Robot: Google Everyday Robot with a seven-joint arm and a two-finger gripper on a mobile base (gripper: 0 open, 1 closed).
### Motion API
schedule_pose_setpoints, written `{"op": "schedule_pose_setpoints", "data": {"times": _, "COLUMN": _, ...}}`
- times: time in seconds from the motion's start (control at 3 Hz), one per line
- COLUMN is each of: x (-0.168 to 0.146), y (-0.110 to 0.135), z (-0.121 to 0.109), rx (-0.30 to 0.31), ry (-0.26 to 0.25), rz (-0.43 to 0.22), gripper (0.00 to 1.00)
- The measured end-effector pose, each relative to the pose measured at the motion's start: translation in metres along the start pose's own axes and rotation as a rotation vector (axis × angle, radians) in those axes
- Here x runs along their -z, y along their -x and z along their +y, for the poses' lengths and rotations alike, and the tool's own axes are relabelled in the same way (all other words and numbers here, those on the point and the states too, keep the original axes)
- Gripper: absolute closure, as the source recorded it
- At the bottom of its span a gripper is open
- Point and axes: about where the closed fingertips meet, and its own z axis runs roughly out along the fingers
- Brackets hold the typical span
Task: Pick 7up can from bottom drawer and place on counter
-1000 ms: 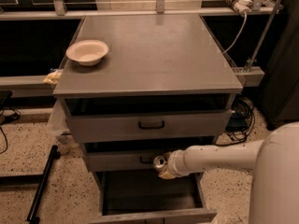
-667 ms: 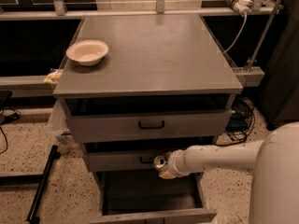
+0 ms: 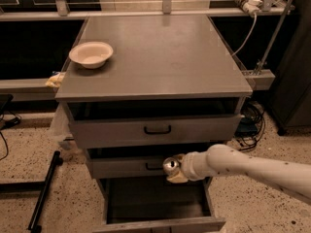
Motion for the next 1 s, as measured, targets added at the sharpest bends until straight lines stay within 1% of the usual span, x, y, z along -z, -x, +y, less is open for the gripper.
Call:
{"op": "schedule_pose_setpoints", "data": {"times": 0.33, "x": 0.041, "y": 0.015, "z": -0.008, "rx": -0.047, "ry": 0.022, "rz": -0.139, "gripper": 1.0}}
{"op": "schedule_pose_setpoints", "data": {"times": 0.67, "x": 0.09, "y": 0.028, "z": -0.01, "rx": -0.113, "ry": 0.067, "rz": -0.309, "gripper": 1.0}}
{"op": "schedule_pose_setpoints", "data": {"times": 1.0, "x": 0.09, "y": 0.028, "z": -0.01, "rx": -0.113, "ry": 0.066, "rz": -0.309, "gripper": 1.0}}
